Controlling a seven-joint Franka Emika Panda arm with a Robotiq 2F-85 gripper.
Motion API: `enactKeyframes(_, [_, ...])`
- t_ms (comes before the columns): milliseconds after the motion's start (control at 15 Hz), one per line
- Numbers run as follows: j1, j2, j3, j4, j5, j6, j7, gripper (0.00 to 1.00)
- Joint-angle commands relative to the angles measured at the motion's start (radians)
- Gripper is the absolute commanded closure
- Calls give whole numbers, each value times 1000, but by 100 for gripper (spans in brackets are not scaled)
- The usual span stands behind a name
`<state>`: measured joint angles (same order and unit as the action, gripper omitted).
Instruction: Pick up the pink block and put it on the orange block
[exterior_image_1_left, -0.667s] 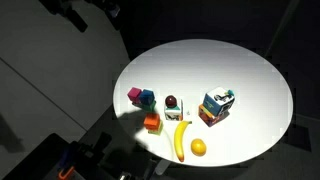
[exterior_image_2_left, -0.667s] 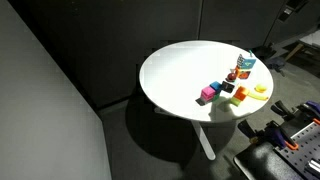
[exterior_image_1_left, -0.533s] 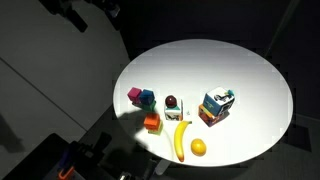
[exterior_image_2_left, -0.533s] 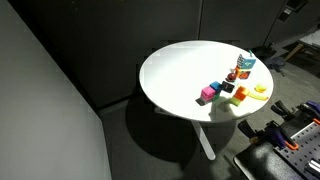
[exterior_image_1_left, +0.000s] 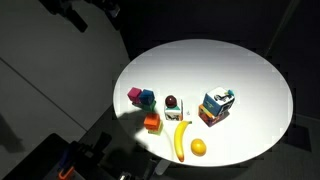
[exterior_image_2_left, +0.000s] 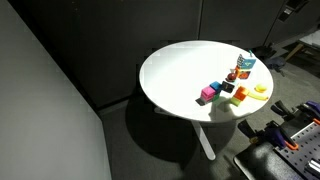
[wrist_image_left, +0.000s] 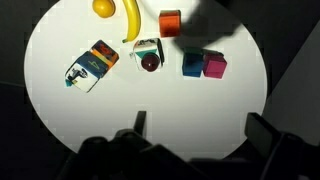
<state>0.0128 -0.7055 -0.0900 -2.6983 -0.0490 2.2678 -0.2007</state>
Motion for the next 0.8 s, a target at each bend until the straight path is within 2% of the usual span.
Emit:
enactKeyframes(0, [-1, 9, 4, 12, 4, -6, 4, 0])
enactKeyframes(733, [19, 121, 46, 75, 27, 9, 58, 0])
